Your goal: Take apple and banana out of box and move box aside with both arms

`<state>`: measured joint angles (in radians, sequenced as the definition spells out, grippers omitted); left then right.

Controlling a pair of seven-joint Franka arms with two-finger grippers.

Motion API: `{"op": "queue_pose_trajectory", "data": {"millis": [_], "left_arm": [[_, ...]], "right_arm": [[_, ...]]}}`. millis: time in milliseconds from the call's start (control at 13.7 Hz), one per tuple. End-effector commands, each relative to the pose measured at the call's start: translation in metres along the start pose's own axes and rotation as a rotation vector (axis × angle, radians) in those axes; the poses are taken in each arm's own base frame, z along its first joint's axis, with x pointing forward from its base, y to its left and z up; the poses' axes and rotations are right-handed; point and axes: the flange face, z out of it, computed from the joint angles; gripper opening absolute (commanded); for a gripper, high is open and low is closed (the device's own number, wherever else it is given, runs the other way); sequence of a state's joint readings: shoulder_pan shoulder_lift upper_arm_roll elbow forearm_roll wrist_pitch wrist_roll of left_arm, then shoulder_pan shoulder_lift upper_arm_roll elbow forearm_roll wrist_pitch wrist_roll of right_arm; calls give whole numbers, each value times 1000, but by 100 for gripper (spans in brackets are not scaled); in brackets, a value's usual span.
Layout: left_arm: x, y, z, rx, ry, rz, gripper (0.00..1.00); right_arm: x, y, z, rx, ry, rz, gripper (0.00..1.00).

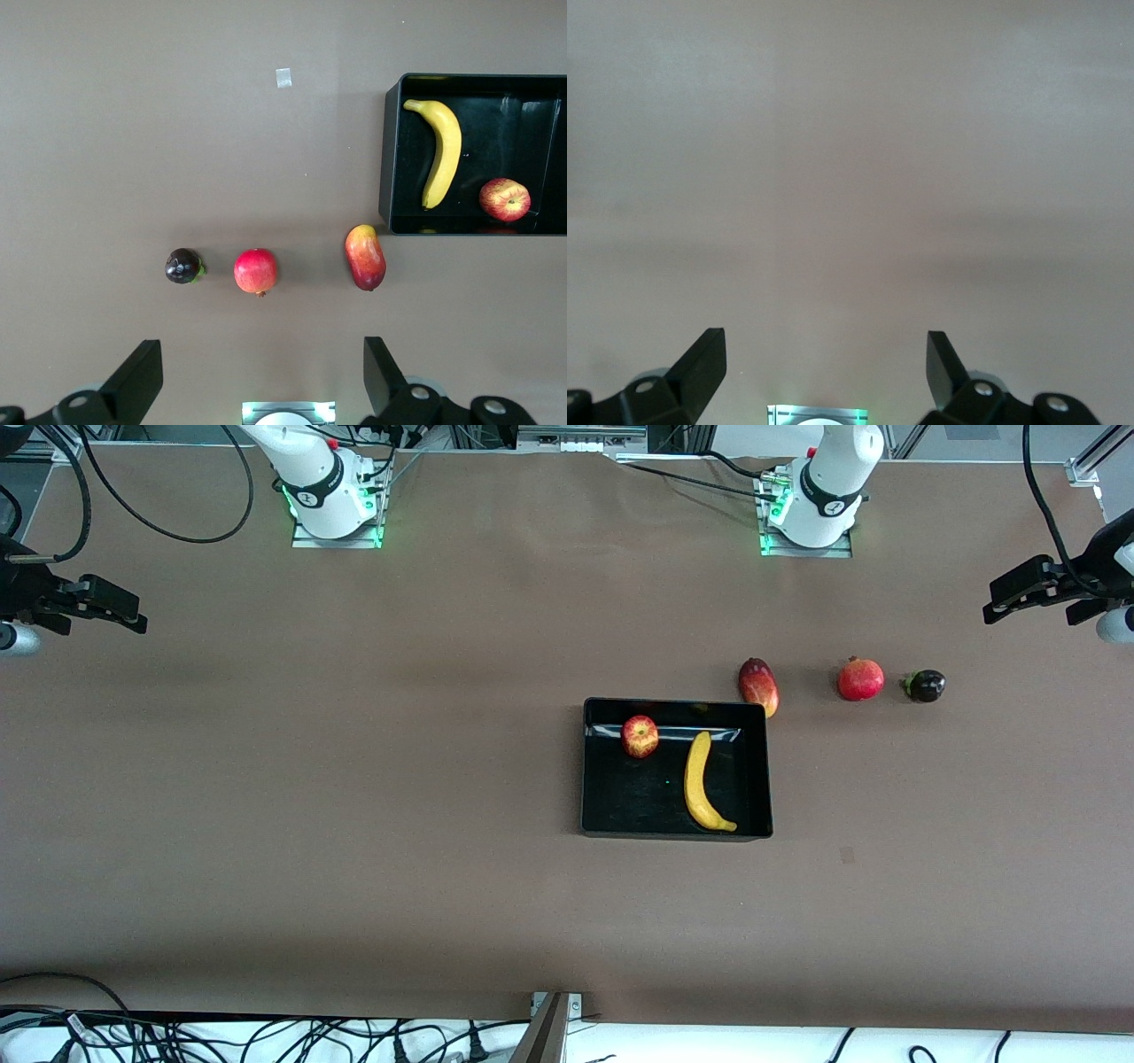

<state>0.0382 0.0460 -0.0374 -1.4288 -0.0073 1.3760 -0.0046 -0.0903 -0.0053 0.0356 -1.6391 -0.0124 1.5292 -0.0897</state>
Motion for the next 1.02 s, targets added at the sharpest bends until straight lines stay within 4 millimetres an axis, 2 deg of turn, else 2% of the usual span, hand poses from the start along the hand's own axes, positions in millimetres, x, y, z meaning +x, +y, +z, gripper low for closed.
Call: {"op": "queue_pose_trajectory", "data": {"millis": [0,948], "left_arm": [[-5,-3,-1,3,13,17,100],[-4,-1,-1,-1,16,10,100]], "right_arm": [[-1,0,-6,-10,4,-1,100],[1,4,-3,-12,2,8,100]]}}
